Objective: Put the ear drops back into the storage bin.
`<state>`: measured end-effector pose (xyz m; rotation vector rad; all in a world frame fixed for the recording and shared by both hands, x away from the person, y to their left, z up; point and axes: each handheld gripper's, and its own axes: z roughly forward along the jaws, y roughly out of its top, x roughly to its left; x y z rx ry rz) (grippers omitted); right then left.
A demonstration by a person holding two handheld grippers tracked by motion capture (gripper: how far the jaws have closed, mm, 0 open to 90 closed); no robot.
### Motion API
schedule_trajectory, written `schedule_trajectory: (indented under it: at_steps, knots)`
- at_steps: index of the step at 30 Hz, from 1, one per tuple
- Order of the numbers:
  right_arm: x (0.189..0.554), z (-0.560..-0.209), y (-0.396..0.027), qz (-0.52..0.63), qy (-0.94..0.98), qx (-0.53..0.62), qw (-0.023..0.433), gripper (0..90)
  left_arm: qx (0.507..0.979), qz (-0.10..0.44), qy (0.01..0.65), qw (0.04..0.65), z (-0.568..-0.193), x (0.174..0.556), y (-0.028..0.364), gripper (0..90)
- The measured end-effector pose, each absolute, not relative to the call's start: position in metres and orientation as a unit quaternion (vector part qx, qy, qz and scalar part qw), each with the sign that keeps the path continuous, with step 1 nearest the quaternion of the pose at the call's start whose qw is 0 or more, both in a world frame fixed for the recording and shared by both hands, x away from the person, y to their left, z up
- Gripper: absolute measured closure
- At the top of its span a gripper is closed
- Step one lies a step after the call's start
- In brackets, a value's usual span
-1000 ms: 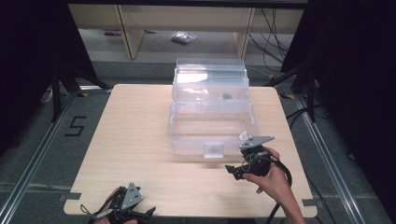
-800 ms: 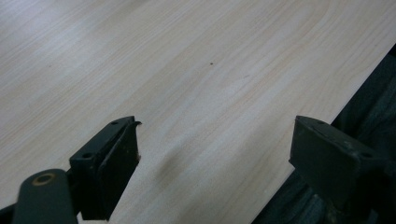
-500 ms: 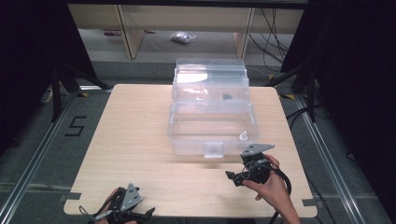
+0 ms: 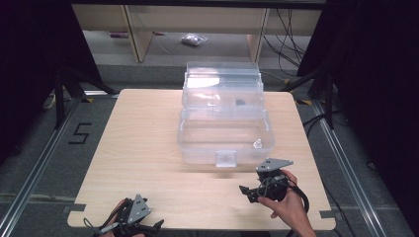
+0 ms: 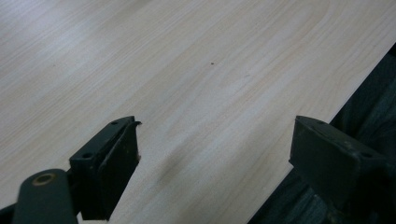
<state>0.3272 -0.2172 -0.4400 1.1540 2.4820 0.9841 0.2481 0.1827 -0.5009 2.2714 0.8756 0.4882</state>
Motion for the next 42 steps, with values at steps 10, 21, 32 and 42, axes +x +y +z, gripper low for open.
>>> schedule_trajectory:
  at_steps: [10, 21, 32, 42]
  knots:
    - [0.322, -0.447, -0.218, 0.338, 0.853, 0.376, 0.128, 17.6, 0.865, 0.185, 0.336, 0.322, -0.501, 0.248, 0.183, 14.9]
    - [0.313, -0.453, -0.221, 0.344, 0.847, 0.387, 0.119, 17.6, 0.864, 0.187, 0.335, 0.325, -0.502, 0.25, 0.185, 14.9]
    - [0.307, -0.461, -0.224, 0.35, 0.845, 0.383, 0.127, 17.4, 0.864, 0.177, 0.333, 0.335, -0.502, 0.251, 0.184, 14.9]
    - [0.304, -0.468, -0.225, 0.345, 0.849, 0.38, 0.125, 17.2, 0.861, 0.172, 0.333, 0.346, -0.503, 0.253, 0.183, 14.9]
